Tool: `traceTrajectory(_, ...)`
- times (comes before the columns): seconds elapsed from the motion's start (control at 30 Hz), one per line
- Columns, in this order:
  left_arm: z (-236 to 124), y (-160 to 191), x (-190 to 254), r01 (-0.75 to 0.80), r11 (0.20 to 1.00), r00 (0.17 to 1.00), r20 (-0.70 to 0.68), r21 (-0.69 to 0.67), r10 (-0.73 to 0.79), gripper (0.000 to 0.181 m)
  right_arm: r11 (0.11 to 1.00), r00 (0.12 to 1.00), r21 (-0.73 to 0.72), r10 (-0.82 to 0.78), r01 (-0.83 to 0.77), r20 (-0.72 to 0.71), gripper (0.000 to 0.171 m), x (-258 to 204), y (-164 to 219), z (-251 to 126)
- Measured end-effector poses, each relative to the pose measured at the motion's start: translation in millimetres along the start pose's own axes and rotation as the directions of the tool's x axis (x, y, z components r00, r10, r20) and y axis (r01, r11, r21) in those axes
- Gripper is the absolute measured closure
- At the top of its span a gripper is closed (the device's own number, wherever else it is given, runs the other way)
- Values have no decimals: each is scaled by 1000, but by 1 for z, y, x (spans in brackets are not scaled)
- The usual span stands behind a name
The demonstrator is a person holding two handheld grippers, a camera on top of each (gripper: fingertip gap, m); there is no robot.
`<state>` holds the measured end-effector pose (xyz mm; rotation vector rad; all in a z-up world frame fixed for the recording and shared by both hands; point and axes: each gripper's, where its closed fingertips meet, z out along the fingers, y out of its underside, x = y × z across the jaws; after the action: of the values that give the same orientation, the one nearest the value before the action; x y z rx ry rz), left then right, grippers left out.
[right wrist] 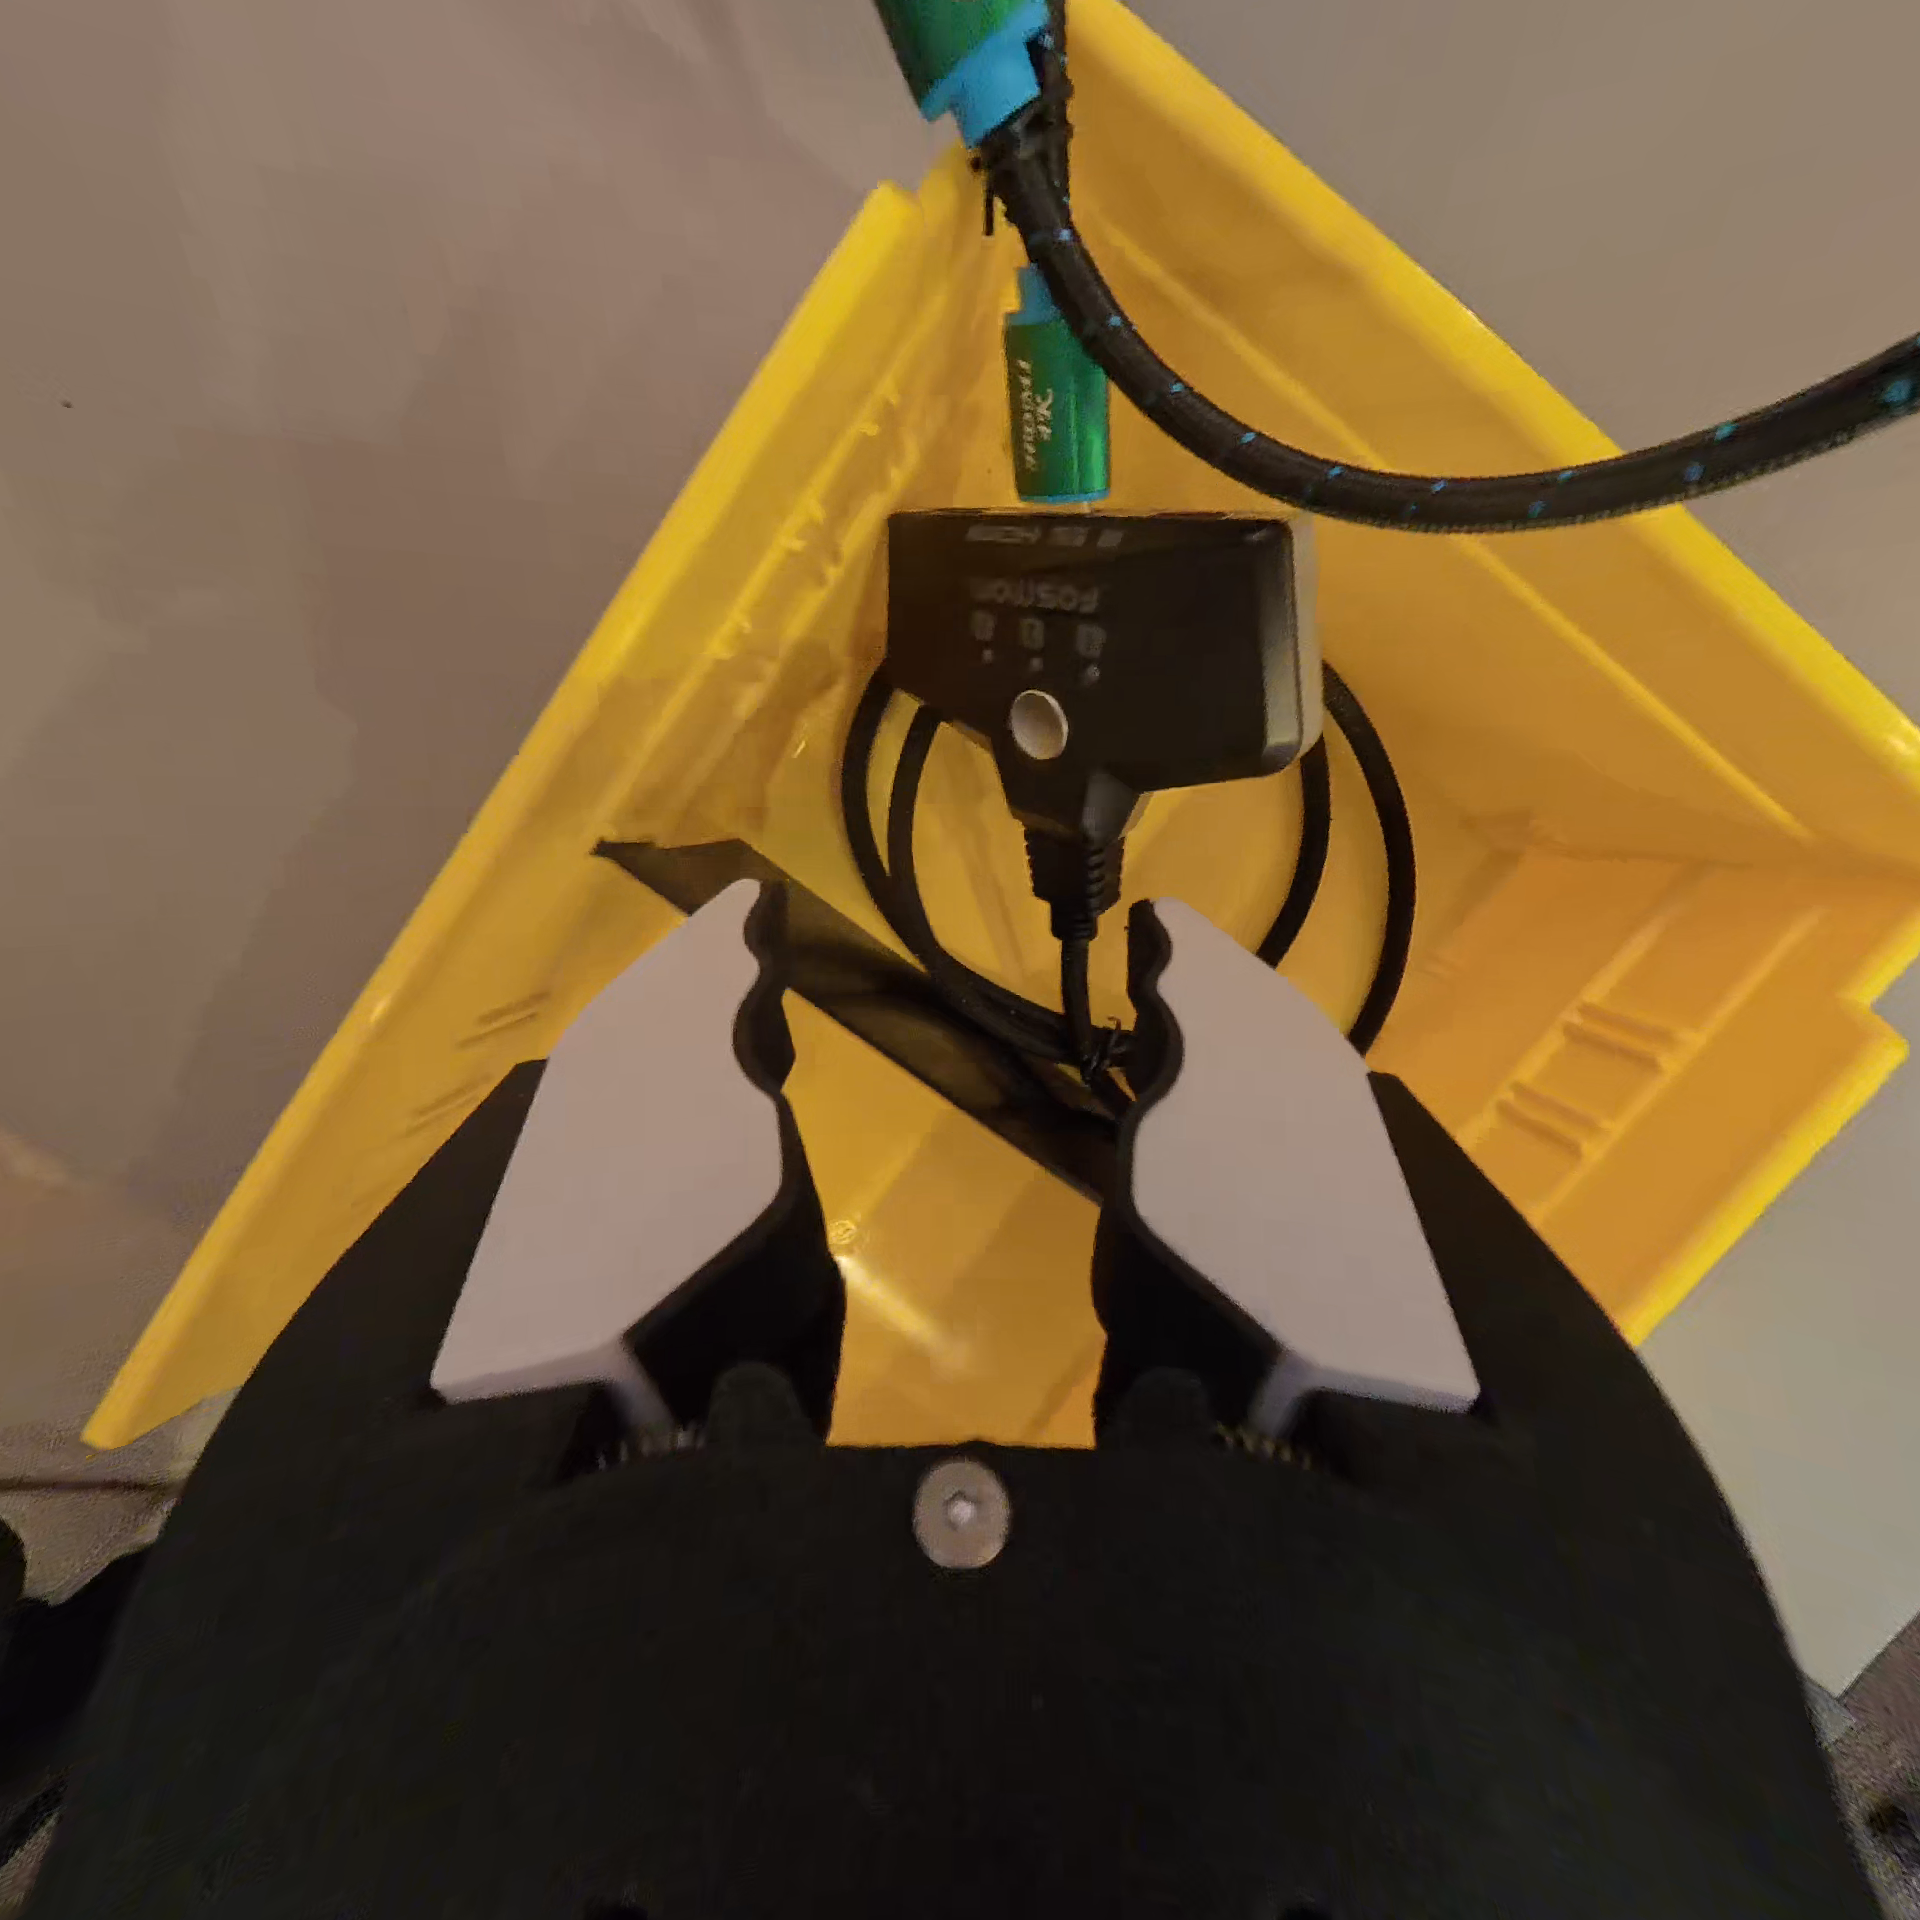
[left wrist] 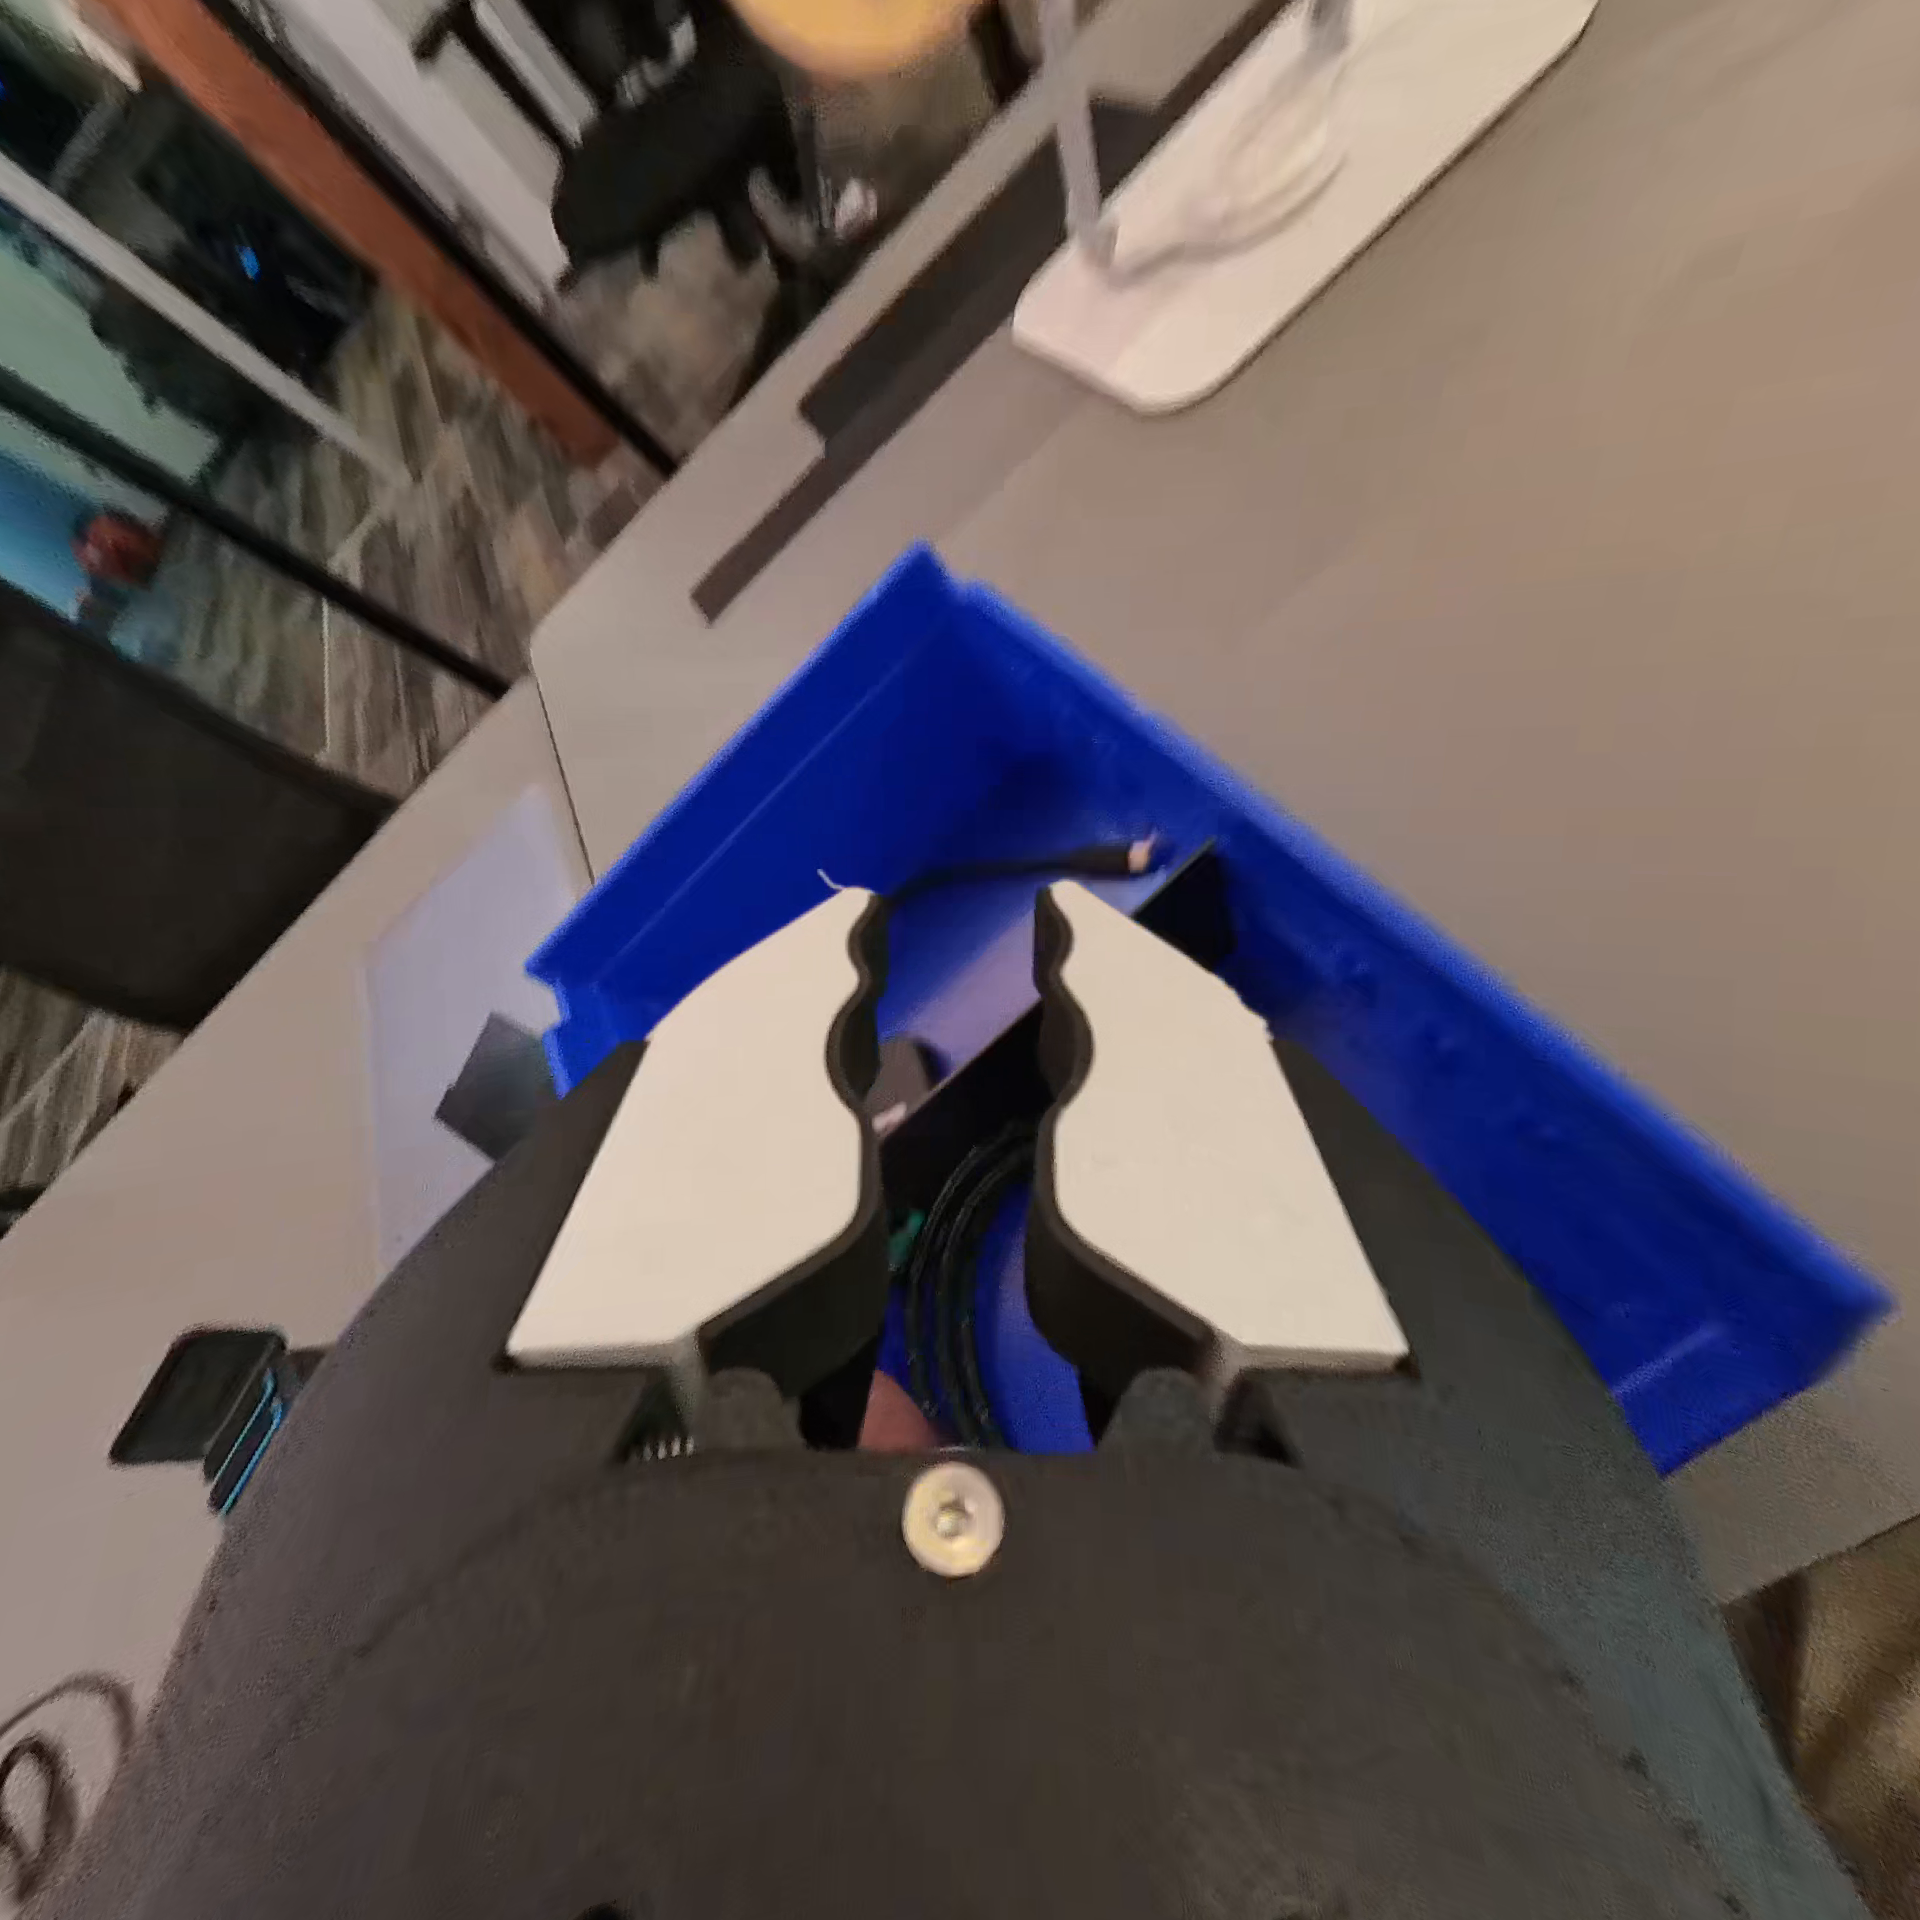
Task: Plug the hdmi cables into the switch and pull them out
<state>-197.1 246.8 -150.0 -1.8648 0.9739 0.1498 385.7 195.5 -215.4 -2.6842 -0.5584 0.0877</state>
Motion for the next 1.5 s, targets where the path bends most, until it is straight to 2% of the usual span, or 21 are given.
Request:
traceTrajectory(0.03,5,12,-7,-12,999,1000,-3,-51,11,154,1000,1000,20,-3,3,-9,111,-4,0,-3)
traceTrajectory(0.13,24,39,-32,-54,981,998,5,-184,56,153,997,1000,72,-10,9,17,113,-22,0,-10)
traceTrajectory(0.27,60,55,-43,-56,942,996,-91,-330,27,153,992,998,124,-29,22,55,117,-43,-3,-14)
traceTrajectory(0.33,79,72,-39,-64,882,986,-164,-467,-16,150,989,997,144,-40,30,65,119,-51,-7,-17)
traceTrajectory(0.37,89,83,-46,-78,839,989,-151,-539,-5,150,988,997,149,-49,38,68,120,-55,-8,-17)
traceTrajectory(0.43,109,99,-51,-112,777,987,-161,-620,14,153,986,995,154,-68,56,77,120,-63,-10,-18)
traceTrajectory(0.5,119,117,-43,-120,699,978,-207,-705,-41,152,985,994,157,-86,74,70,122,-69,-12,-18)
traceTrajectory(0.6,133,138,-42,-147,617,975,-220,-773,-44,155,982,990,160,-115,101,80,124,-78,-13,-18)
traceTrajectory(0.63,135,141,-38,-146,604,971,-229,-783,-62,167,981,989,161,-121,107,80,124,-80,-14,-18)
traceTrajectory(0.77,138,144,-42,-151,566,969,-234,-810,-77,175,976,987,186,-134,115,94,126,-86,-18,-21)
traceTrajectory(0.9,139,143,-43,-162,580,962,-258,-799,-86,176,972,984,196,-149,127,98,127,-90,-20,-21)
traceTrajectory(1.1,134,127,-48,-118,688,970,-231,-717,-74,176,968,981,214,-159,133,110,127,-95,-20,-25)
traceTrajectory(1.27,116,93,-65,-75,800,980,-191,-596,-50,177,962,977,224,-186,158,107,127,-104,-26,-29)
traceTrajectory(1.5,81,29,-77,-42,943,990,-143,-329,-6,177,922,957,312,-273,230,99,127,-134,-50,-48)
